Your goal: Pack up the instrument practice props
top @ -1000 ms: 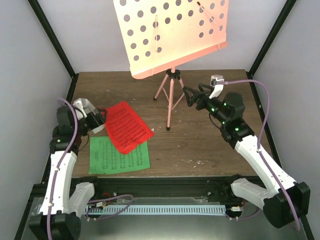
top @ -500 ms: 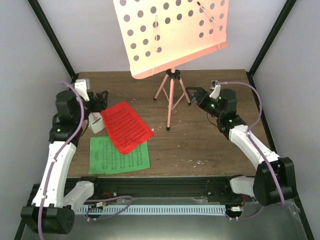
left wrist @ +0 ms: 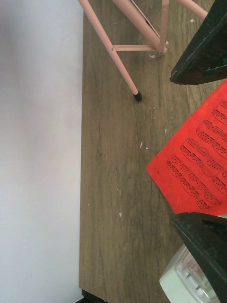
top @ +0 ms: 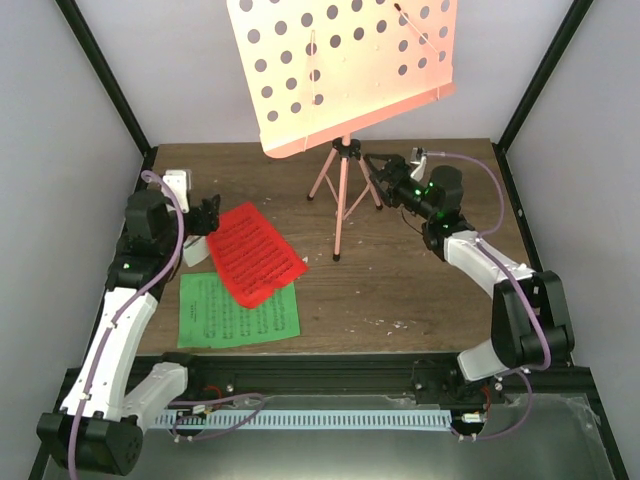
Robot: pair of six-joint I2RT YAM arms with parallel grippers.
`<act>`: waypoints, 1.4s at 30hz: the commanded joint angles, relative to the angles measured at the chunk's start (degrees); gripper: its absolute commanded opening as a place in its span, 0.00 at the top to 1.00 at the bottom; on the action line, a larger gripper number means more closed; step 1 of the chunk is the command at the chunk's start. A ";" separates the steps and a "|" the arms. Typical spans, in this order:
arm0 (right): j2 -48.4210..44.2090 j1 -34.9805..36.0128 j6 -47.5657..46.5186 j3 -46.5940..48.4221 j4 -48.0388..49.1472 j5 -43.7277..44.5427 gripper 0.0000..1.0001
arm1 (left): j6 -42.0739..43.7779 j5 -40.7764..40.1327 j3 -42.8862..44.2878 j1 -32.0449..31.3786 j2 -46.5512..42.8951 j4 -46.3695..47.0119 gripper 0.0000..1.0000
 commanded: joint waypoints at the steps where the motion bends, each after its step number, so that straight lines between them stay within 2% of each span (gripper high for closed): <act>1: 2.00 1.51 7.31 4.56 8.26 0.16 0.09 | 1.13 -0.92 -0.75 -0.60 -0.12 0.95 0.26; 5: 4.28 2.63 8.76 7.60 8.66 1.33 0.10 | 1.22 -1.35 -0.89 -0.59 -0.11 0.98 0.26; 8: 5.35 3.10 9.42 8.64 8.79 2.32 0.16 | 1.15 -1.36 -1.01 -0.59 -0.13 0.95 0.26; 16: 6.67 3.61 9.28 9.54 8.62 2.41 0.43 | 1.17 -1.25 -1.03 -0.59 -0.08 0.92 0.26; 30: 6.60 3.93 7.55 9.15 8.00 2.40 0.61 | 1.25 -1.40 -1.20 -0.58 -0.11 0.95 0.27; 42: 6.85 4.19 0.59 7.34 11.96 2.82 0.69 | 1.13 -1.36 -1.28 -0.55 -0.01 0.97 0.27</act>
